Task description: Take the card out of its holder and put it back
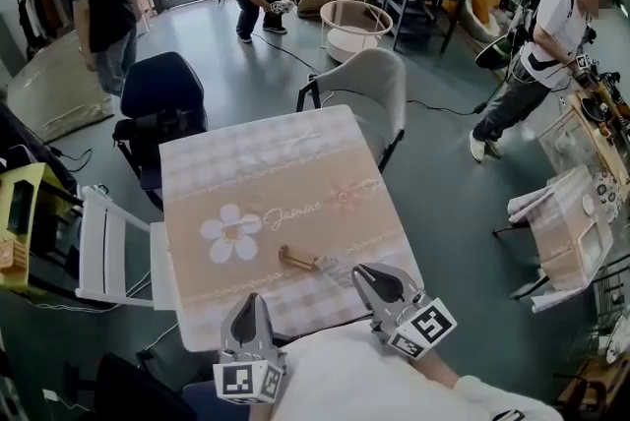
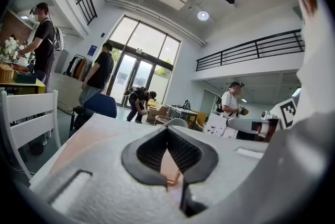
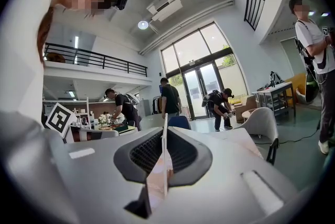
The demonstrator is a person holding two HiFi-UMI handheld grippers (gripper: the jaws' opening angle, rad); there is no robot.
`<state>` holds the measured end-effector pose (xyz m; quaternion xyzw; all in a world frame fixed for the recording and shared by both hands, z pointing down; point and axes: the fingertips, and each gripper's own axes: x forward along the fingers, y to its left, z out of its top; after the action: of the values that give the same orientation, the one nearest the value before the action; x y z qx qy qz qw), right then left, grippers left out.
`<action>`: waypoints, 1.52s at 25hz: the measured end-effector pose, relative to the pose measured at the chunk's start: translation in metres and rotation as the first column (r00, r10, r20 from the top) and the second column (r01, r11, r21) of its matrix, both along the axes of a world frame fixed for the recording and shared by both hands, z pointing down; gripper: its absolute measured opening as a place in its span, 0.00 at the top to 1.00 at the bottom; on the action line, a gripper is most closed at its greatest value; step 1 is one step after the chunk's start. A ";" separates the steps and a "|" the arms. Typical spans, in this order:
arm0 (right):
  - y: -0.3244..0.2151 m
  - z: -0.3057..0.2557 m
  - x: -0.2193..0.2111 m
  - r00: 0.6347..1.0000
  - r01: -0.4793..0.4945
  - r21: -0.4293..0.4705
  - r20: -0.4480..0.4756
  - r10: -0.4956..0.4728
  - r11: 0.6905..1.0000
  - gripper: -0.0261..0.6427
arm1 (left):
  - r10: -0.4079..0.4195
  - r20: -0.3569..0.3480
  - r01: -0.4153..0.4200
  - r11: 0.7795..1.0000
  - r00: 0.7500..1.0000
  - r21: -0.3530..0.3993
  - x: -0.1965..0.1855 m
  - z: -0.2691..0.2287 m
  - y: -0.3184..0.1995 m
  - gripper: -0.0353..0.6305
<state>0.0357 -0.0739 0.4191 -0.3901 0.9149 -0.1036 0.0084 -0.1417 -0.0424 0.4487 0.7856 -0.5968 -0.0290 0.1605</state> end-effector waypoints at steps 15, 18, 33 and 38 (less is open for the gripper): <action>0.005 -0.001 0.006 1.000 -0.018 0.000 0.018 0.018 1.000 0.93 | 0.000 0.004 0.000 1.000 1.000 0.002 0.001 0.000 0.006 0.94; 0.007 -0.002 0.006 1.000 -0.018 0.007 0.017 0.018 1.000 0.93 | -0.006 0.003 0.006 1.000 1.000 0.010 0.000 -0.001 0.007 0.94; 0.011 -0.003 0.014 0.999 -0.033 0.009 0.018 0.032 0.999 0.93 | -0.008 0.000 0.008 1.000 1.000 0.015 0.003 -0.003 0.011 0.94; 0.010 -0.003 0.019 0.999 -0.034 0.007 0.018 0.034 0.999 0.93 | 0.001 0.007 -0.001 1.000 1.000 0.019 0.010 -0.004 0.008 0.94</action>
<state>0.0547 -0.0637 0.4166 -0.4047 0.9083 -0.1038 0.0198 -0.1314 -0.0342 0.4444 0.7875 -0.5968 -0.0320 0.1508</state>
